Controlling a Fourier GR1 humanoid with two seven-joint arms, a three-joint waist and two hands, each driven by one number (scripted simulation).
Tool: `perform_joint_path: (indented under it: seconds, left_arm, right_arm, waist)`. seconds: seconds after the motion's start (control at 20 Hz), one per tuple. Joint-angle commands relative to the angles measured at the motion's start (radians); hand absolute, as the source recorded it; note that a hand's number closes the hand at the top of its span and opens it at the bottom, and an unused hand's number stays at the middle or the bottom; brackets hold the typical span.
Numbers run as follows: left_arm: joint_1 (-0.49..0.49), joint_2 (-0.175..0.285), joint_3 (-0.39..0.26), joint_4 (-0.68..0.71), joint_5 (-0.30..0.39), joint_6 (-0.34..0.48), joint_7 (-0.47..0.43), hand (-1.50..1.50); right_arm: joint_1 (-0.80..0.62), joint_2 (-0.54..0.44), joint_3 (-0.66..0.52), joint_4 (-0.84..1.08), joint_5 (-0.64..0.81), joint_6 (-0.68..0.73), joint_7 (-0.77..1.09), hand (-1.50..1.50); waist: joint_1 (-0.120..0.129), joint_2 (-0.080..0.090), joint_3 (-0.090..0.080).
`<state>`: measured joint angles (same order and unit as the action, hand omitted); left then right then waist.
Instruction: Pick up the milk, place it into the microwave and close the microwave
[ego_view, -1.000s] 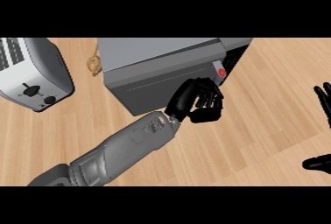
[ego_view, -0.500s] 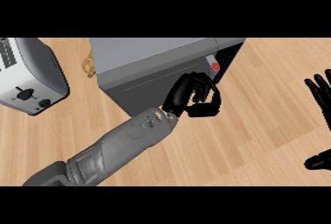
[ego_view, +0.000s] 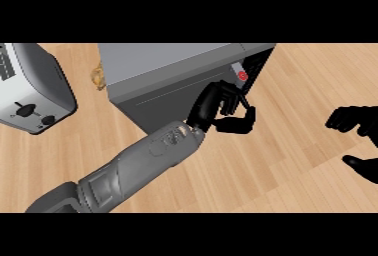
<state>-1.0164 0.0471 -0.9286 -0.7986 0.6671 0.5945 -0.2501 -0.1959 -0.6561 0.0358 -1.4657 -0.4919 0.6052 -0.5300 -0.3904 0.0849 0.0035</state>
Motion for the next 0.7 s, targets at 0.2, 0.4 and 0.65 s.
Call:
perform_joint_path:
  seconds: [0.2,0.4,0.65]
  left_arm:
    - [-0.094,-0.045,0.003,0.03,0.018,-0.002,-0.017,1.5]
    - [-0.102,-0.045,0.009,0.039,0.041,0.011,-0.01,1.5]
    - [-0.098,-0.044,0.005,0.04,0.052,0.036,-0.02,1.5]
  right_arm:
    - [-0.034,-0.024,0.079,-0.12,-0.001,0.114,-0.01,1.5]
    - [-0.033,-0.021,0.098,-0.161,-0.013,0.107,0.008,1.5]
    - [-0.024,-0.019,0.126,-0.22,-0.025,0.102,0.035,1.5]
  waist:
    - [-0.04,-0.003,0.001]
    - [-0.053,-0.002,0.003]
    - [-0.075,-0.005,0.003]
